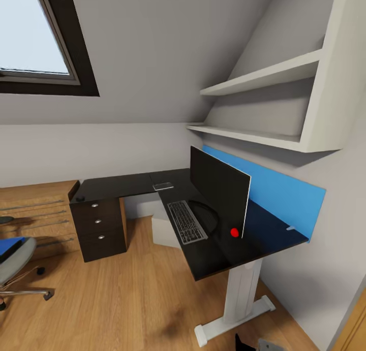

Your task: In the bedroom, organize the workspace by keeping the computer under the desk, ensuring the monitor is on the desk, placing the keyboard on the desk next to the monitor, placing the mouse on the desk next to the keyboard, moving the folder from the swivel chair onto the desk next to the mouse, stacking the notebook on top of the folder with the pen on top of the notebook, and positioning the swivel chair next to the desk.

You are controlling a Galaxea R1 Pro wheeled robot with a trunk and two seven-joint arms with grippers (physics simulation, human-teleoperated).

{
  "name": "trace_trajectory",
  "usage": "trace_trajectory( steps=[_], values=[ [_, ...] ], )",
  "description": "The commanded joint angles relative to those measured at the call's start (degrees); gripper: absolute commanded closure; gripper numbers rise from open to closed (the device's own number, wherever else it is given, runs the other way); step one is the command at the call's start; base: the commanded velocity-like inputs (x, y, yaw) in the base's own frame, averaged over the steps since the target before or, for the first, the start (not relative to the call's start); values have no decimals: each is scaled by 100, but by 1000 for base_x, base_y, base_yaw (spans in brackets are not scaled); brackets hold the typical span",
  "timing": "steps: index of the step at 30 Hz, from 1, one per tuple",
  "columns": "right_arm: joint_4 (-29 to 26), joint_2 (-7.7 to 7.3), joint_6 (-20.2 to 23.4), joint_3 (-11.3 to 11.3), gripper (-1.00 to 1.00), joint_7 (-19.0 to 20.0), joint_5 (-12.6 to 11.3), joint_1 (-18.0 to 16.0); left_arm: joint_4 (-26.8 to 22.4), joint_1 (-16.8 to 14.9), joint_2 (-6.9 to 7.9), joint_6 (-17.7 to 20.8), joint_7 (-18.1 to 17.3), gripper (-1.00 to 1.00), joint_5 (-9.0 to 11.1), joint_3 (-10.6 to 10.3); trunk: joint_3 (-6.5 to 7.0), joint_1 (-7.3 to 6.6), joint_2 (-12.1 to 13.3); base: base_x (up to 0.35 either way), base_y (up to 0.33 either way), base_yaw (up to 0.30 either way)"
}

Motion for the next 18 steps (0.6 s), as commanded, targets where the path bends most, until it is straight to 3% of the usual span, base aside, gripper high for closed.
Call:
trace_trajectory(
  steps=[1,2,3,18],
  values=[
    [7,10,-17,-37,-100,52,-55,-4,-4,-5,3,-144,34,-100,59,-60,-9,0,-5,0,0,100],
    [7,12,-17,-37,-100,51,-56,-4,-4,-5,2,-206,32,-100,60,-63,-10,0,-5,0,0,129],
    [10,21,-14,-29,-100,47,-53,-4,180,-5,-9,-748,33,-100,59,-97,-15,0,-5,0,0,248],
    [9,21,-25,-29,-100,47,-50,-4,207,-5,-13,-769,25,-100,40,-103,-97,0,-5,0,0,238]
  ],
)
